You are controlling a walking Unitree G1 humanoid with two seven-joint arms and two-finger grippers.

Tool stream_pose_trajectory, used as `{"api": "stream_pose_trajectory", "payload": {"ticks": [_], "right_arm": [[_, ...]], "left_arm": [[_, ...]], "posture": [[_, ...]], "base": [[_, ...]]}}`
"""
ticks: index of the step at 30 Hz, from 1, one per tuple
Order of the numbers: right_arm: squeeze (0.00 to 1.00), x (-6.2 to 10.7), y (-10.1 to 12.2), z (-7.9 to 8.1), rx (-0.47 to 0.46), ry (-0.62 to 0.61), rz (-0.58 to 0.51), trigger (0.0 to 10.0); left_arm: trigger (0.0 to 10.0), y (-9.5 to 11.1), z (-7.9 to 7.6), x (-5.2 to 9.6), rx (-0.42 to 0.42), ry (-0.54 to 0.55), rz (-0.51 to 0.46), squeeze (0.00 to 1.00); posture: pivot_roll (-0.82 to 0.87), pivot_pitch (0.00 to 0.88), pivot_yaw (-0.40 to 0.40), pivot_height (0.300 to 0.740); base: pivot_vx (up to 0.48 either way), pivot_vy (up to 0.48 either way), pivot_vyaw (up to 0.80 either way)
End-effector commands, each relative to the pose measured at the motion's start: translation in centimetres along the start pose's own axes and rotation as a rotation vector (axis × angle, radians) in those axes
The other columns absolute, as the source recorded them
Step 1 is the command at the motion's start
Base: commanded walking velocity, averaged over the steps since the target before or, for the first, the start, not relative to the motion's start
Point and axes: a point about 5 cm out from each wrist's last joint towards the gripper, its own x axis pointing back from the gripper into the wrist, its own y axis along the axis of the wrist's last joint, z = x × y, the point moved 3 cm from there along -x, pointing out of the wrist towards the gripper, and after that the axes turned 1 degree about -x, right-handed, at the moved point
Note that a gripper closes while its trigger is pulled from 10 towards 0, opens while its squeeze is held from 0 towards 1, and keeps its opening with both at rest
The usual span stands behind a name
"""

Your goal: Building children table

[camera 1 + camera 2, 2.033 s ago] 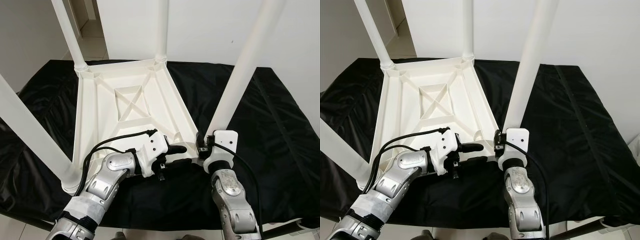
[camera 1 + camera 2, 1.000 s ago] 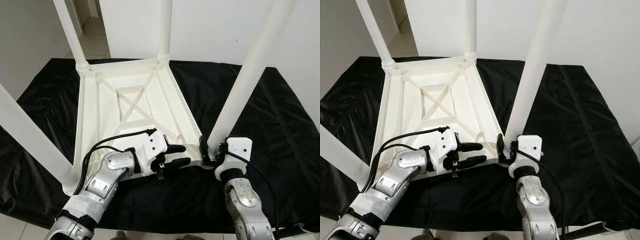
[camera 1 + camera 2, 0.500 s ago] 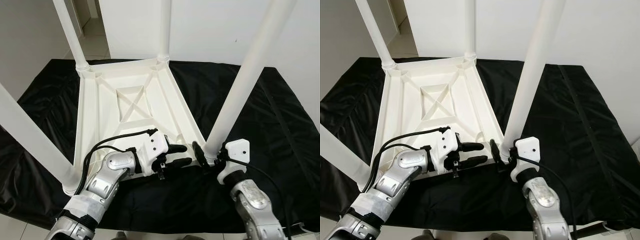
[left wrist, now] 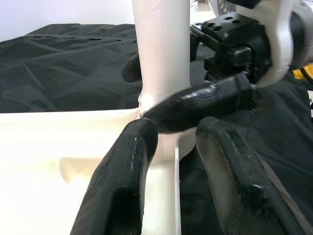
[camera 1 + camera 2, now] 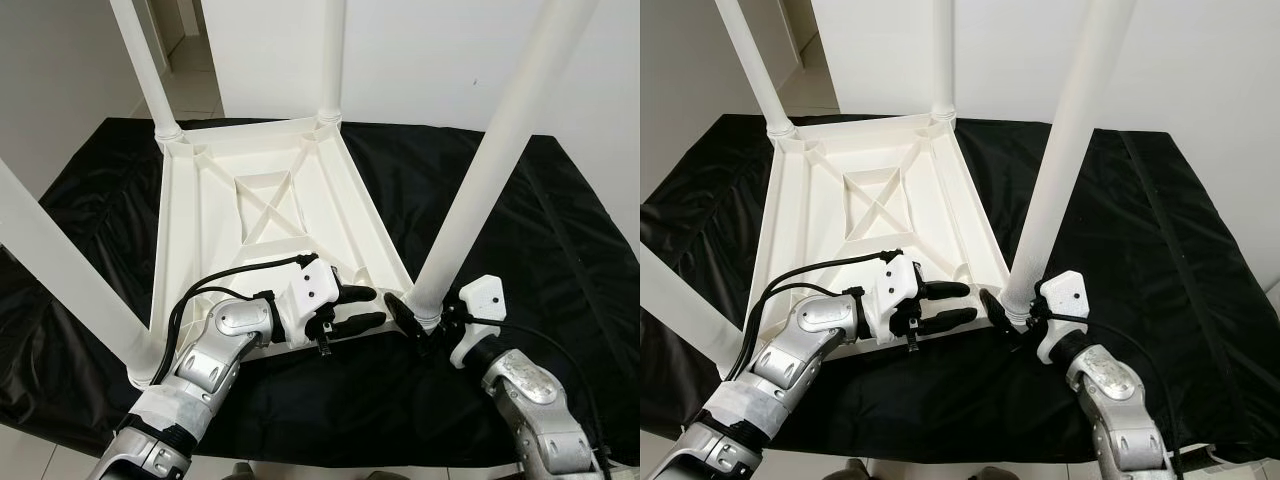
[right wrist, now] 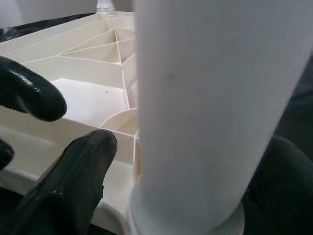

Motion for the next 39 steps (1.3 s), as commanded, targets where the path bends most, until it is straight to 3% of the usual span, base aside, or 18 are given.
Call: {"api": "stream_pose_trajectory", "payload": {"ticks": [1,21,22,23,24,25,26,38,39], "right_arm": [[0.00,0.0,-0.1,0.0,0.000,0.030,-0.002,10.0],[0.00,-0.2,0.1,-0.3,0.022,0.148,-0.009,10.0],[0.00,-0.3,0.1,-0.1,0.016,0.163,-0.010,7.9],[0.00,-0.3,0.1,-0.1,0.016,0.163,-0.010,7.9],[0.00,-0.4,0.2,0.1,0.014,0.180,-0.013,3.1],[0.00,-0.4,0.2,0.1,0.014,0.180,-0.013,3.1],[0.00,-0.4,0.2,0.2,0.010,0.188,-0.013,0.0],[0.00,-0.5,-0.1,0.5,-0.015,0.178,-0.014,0.0],[0.00,-0.6,0.1,0.3,-0.015,0.149,-0.021,5.7]], "left_arm": [[10.0,-0.2,-0.1,0.0,-0.014,-0.039,0.013,0.00],[10.0,-0.2,-0.2,0.1,-0.016,-0.043,0.016,0.00],[10.0,-0.2,-0.2,0.1,-0.016,-0.042,0.015,0.00],[10.0,-0.2,-0.2,0.1,-0.016,-0.042,0.015,0.00],[10.0,-0.2,-0.2,0.0,-0.014,-0.040,0.014,0.00],[10.0,-0.2,-0.2,0.0,-0.014,-0.040,0.014,0.00],[10.0,-0.2,-0.2,0.0,-0.012,-0.038,0.012,0.00],[10.0,-0.2,-0.4,-0.3,-0.003,-0.032,0.004,0.00],[10.0,-0.1,-0.3,-0.4,0.000,-0.027,0.001,0.00]], "posture": [[-0.05,0.000,0.036,0.740],[-0.04,0.000,0.035,0.740],[-0.04,0.000,0.034,0.740],[-0.04,0.000,0.034,0.740],[-0.04,0.000,0.032,0.740],[-0.04,0.000,0.032,0.740],[-0.04,0.000,0.031,0.740],[-0.05,0.000,0.023,0.740],[-0.05,0.000,0.019,0.740]], "base": [[0.000,0.000,0.00],[0.000,0.000,0.00],[0.000,0.000,0.00],[0.000,0.000,0.00],[0.000,0.000,0.00],[0.000,0.000,0.00],[0.000,0.000,0.00],[0.000,0.000,0.00],[0.000,0.000,0.00]]}}
